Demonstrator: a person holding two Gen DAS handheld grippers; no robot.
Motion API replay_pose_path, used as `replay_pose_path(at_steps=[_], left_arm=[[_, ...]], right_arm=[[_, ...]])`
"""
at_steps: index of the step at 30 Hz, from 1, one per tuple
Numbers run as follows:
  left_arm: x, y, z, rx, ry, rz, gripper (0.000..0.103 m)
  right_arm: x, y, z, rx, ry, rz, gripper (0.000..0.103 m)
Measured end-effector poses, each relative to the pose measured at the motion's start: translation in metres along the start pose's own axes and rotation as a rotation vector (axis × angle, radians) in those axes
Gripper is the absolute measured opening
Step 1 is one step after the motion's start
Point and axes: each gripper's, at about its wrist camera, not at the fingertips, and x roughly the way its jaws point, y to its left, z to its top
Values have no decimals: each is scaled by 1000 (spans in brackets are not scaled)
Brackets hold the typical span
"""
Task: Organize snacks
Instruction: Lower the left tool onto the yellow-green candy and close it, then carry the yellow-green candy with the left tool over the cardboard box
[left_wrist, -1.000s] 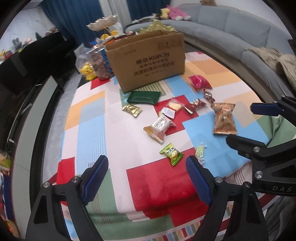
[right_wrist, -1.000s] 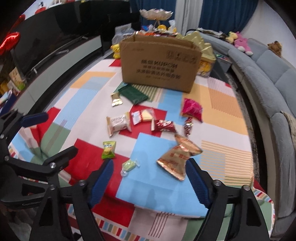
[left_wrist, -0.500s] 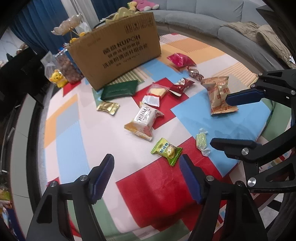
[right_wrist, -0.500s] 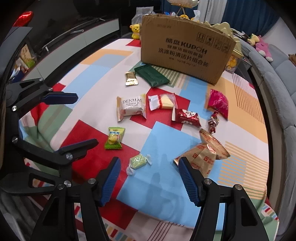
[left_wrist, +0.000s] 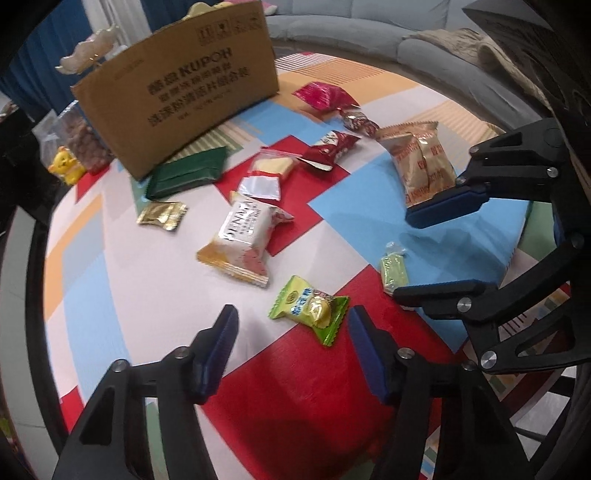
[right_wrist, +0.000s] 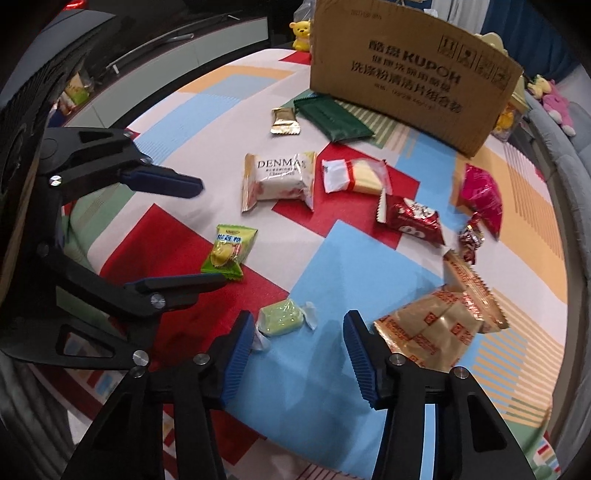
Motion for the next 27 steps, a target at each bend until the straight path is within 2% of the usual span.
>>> replay_pose_path(at_steps=[7,11,18,20,22,27], left_arm=[[10,1,-1,16,-8,-50,53],[12,1,-1,18,-28,-56,51],[12,1,0,-5,-39,-105,42],[12,1,-1,-6,-39,-107,41],[11,0,-1,-5,-41,-111,35],[8,-3,-1,2,-45,-107,33]], right_arm=[[9,-1,0,3,8,31,51],[10,-1,1,0,-6,40,46],[9,-1,1,-8,-20,50,36],[9,-1,2,-8,-23,54,34],[9,-1,2,-6,-25,61,33],[9,-2,1,8,-26,73,32]])
